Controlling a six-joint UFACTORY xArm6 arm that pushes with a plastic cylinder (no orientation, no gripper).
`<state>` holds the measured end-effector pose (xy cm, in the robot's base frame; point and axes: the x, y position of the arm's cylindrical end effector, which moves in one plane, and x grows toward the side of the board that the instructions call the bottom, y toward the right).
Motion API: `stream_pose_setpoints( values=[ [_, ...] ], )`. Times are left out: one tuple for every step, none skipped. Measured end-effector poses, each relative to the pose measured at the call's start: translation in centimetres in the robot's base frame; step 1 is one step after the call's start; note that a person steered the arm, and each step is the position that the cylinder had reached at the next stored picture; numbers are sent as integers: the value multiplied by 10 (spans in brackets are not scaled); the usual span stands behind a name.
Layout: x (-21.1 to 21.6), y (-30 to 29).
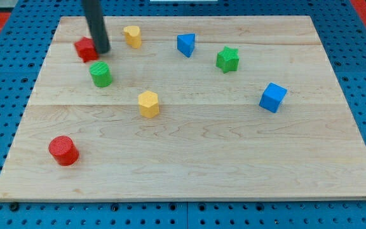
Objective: Slide the red star to the top left
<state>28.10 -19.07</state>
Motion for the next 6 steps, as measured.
stream_pose_setpoints(
  values=[
    [43,15],
    [70,-33],
    [35,-41],
    [16,-26],
    [15,6],
    [-3,5]
  ],
)
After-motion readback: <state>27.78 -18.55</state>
